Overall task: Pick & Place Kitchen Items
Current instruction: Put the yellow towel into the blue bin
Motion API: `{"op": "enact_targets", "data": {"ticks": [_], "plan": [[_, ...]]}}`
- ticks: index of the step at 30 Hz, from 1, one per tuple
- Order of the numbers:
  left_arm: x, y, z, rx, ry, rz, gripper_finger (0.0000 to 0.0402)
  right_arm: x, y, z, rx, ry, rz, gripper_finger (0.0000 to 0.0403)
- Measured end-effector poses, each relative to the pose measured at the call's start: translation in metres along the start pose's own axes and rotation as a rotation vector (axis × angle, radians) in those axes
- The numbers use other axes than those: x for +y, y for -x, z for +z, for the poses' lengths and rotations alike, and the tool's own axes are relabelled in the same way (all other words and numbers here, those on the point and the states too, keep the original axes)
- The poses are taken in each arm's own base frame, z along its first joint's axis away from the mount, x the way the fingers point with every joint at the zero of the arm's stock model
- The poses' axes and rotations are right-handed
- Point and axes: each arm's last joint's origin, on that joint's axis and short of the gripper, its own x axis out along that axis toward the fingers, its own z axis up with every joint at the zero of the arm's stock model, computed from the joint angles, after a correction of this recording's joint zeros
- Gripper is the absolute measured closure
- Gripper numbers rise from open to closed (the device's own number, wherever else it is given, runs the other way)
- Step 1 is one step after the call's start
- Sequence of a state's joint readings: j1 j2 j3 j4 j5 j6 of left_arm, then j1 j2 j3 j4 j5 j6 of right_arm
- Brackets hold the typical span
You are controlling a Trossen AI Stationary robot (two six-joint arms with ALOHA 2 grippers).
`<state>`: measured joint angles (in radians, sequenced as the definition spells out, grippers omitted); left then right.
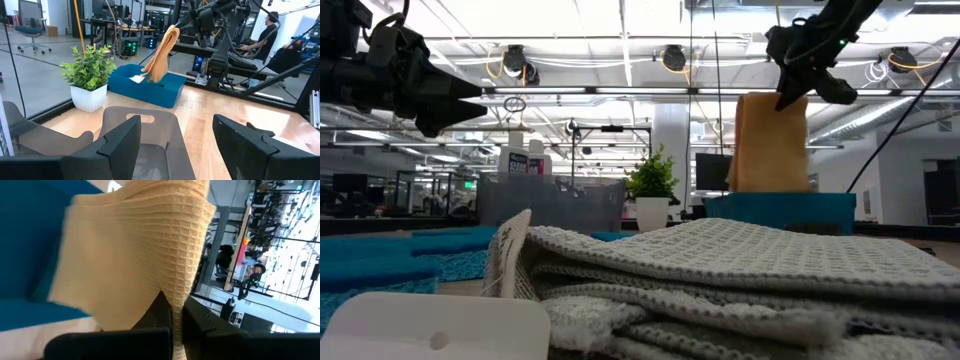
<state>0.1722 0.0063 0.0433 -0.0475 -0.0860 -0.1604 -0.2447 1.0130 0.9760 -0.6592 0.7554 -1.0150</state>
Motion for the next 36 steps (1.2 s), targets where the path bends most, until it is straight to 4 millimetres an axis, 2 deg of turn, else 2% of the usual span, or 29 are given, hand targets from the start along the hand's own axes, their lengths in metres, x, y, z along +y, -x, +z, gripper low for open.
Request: {"op": "enact_targets", "data": {"ticks": [4, 10, 16, 25, 31, 36], "plan": [[0.000, 0.000, 0.000, 0.000, 0.000, 0.000, 0.0151, 0.001, 0.002, -0.006, -0.037, -0.011, 0.047, 0.0403], [0.000, 0.000, 0.000, 0.000, 0.000, 0.000, 0.0151, 0.001, -0.003, -0.014, -0.169, -0.143, 0.204, 0.0403], [0.000, 0.000, 0.000, 0.000, 0.000, 0.001, 0.0151, 0.006, -0.017, -0.021, -0.138, -0.178, 0.330, 0.0403], [0.000, 0.000, 0.000, 0.000, 0.000, 0.001, 0.0151, 0.005, -0.028, -0.031, -0.139, -0.232, 0.401, 0.0403], [0.000, 0.000, 0.000, 0.000, 0.000, 0.001, 0.0151, 0.005, -0.047, -0.033, -0.085, -0.216, 0.432, 0.0403], [0.000, 0.000, 0.000, 0.000, 0.000, 0.001, 0.0151, 0.004, -0.071, -0.030, -0.064, -0.178, 0.430, 0.0403]]}}
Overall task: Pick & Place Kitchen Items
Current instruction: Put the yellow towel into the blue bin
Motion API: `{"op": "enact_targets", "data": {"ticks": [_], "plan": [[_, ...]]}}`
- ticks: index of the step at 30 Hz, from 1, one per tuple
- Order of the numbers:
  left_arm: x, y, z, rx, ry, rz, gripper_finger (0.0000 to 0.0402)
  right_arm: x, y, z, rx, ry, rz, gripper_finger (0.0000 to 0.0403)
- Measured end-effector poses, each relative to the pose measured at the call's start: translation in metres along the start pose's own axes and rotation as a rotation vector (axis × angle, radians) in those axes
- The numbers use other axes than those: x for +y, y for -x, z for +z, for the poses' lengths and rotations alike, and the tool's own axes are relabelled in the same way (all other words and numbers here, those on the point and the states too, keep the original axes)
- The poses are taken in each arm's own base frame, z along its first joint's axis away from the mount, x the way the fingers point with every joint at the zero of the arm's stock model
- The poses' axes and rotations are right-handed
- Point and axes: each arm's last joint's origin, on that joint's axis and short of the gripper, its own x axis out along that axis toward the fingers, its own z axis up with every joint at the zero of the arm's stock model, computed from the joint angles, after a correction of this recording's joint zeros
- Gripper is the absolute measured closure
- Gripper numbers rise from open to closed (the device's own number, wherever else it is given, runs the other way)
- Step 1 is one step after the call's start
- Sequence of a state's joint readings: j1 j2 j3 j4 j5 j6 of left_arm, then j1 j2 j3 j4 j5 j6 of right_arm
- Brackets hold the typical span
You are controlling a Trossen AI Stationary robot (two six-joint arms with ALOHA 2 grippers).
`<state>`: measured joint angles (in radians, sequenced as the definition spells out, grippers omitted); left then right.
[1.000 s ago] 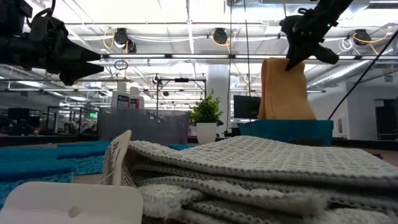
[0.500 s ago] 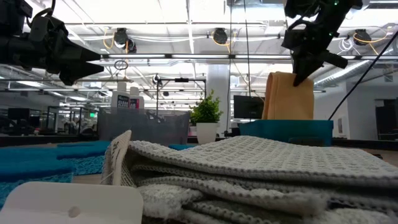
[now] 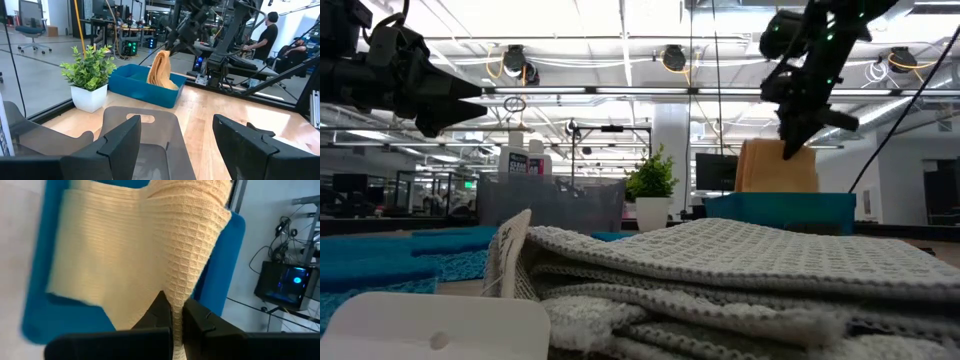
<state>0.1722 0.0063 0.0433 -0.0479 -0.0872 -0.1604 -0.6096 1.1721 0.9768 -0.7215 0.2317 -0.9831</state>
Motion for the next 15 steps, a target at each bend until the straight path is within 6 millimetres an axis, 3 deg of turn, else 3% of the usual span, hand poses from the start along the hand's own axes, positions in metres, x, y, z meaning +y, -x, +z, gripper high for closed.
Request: {"op": "enact_targets", "data": {"ticks": [15], "plan": [[0.000, 0.000, 0.000, 0.000, 0.000, 0.000, 0.0151, -0.030, -0.073, -0.007, 0.073, 0.045, -0.031, 0.0401]]}}
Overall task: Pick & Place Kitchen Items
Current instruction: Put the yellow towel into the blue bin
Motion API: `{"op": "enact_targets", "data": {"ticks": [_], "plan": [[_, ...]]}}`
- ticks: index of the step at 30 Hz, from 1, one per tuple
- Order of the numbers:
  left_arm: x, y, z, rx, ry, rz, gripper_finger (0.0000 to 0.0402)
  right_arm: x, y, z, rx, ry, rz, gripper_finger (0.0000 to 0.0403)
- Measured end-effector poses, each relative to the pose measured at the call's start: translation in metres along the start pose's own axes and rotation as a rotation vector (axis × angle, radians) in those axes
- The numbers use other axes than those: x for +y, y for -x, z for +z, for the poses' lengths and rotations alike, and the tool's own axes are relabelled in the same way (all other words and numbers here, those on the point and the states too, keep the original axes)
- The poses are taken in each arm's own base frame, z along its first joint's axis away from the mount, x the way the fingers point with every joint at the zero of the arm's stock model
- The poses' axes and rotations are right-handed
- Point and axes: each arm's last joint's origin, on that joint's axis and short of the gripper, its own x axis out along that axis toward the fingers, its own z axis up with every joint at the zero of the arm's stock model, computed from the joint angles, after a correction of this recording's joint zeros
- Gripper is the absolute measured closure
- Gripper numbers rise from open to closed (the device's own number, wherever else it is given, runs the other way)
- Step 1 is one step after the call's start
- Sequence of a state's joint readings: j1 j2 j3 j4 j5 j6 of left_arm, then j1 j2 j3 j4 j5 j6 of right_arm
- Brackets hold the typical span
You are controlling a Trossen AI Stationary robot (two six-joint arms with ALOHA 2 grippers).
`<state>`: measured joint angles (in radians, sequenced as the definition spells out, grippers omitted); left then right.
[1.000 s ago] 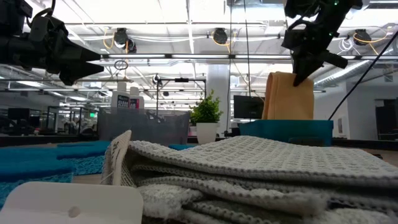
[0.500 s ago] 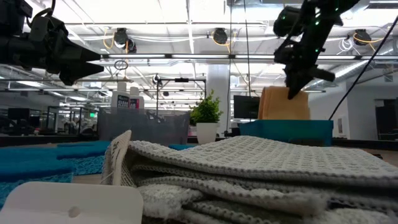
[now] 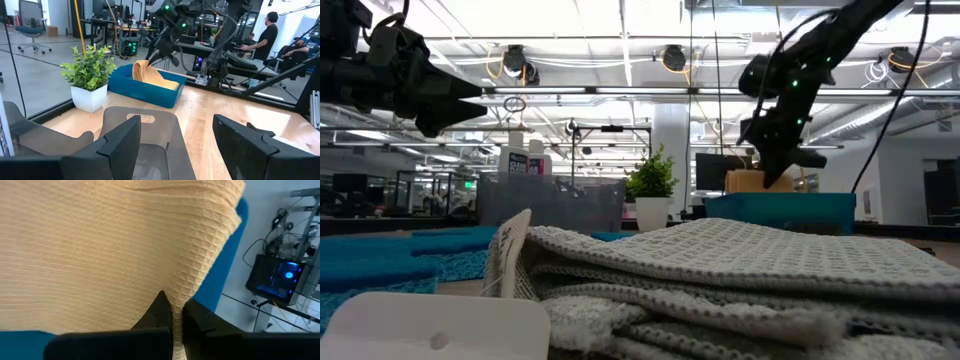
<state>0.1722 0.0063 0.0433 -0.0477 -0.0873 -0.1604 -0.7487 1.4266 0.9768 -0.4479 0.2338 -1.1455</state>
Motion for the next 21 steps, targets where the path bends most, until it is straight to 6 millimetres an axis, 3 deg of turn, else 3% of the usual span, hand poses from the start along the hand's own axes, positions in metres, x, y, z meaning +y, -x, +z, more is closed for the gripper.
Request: {"op": "enact_targets", "data": {"ticks": [9, 21], "plan": [[0.000, 0.000, 0.000, 0.000, 0.000, 0.000, 0.0151, -0.005, -0.037, -0.004, 0.026, -0.038, -0.003, 0.0400], [0.000, 0.000, 0.000, 0.000, 0.000, 0.000, 0.0151, 0.002, -0.062, -0.002, 0.052, -0.059, 0.051, 0.0399]]}}
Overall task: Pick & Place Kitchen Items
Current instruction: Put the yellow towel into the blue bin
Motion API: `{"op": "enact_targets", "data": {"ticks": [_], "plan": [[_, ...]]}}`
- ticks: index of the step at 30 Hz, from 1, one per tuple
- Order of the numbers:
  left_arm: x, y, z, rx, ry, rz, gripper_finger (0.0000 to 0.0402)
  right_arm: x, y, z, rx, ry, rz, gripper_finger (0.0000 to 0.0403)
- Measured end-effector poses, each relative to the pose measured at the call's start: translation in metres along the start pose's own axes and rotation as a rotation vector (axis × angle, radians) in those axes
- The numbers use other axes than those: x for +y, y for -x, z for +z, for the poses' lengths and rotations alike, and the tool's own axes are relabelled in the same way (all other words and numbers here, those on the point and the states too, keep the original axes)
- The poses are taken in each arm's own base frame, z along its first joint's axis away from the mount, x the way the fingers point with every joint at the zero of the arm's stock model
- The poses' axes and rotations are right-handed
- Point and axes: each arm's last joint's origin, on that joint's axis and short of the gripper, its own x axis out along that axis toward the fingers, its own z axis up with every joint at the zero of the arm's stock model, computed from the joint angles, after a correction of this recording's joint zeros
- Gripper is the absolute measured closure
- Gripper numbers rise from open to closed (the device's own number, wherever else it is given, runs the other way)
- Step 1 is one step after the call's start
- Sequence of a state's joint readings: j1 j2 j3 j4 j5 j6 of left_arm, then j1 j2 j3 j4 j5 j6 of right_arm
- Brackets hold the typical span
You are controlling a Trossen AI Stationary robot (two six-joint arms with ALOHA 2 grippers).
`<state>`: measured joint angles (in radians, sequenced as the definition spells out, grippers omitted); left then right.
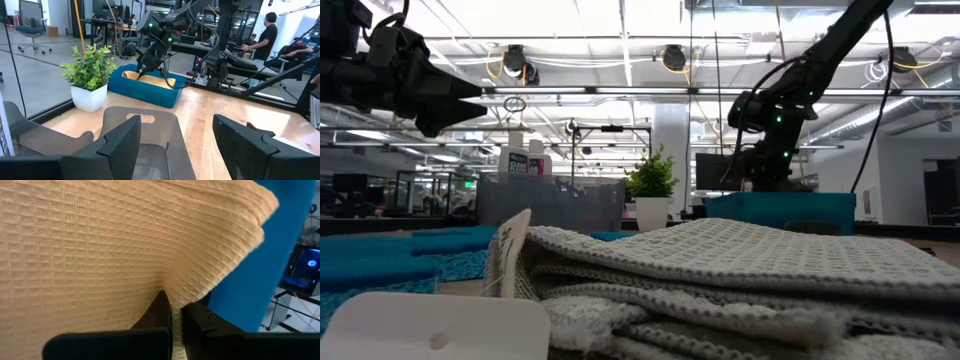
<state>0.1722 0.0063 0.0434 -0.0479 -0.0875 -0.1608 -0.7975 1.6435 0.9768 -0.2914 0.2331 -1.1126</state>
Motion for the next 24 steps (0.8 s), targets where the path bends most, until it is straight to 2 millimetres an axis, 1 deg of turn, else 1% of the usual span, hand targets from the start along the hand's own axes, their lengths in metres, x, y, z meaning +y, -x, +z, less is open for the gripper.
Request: {"op": "enact_targets", "data": {"ticks": [5, 10, 12, 15, 18, 24], "plan": [[0.000, 0.000, 0.000, 0.000, 0.000, 0.000, 0.0151, -0.001, -0.005, 0.002, -0.009, -0.021, -0.020, 0.0399], [0.000, 0.000, 0.000, 0.000, 0.000, 0.000, 0.0151, -0.003, -0.004, 0.003, -0.019, -0.093, -0.040, 0.0397], [0.000, 0.000, 0.000, 0.000, 0.000, 0.000, 0.0151, -0.004, -0.002, 0.002, -0.016, -0.118, -0.050, 0.0390], [0.000, 0.000, 0.000, 0.000, 0.000, 0.000, 0.0151, -0.006, 0.002, 0.001, 0.002, -0.130, -0.076, 0.0361], [0.000, 0.000, 0.000, 0.000, 0.000, 0.000, 0.0151, -0.009, 0.008, 0.001, 0.018, -0.148, -0.112, 0.0320], [0.000, 0.000, 0.000, 0.000, 0.000, 0.000, 0.0151, -0.016, 0.030, 0.003, 0.010, -0.217, -0.215, 0.0241]]}}
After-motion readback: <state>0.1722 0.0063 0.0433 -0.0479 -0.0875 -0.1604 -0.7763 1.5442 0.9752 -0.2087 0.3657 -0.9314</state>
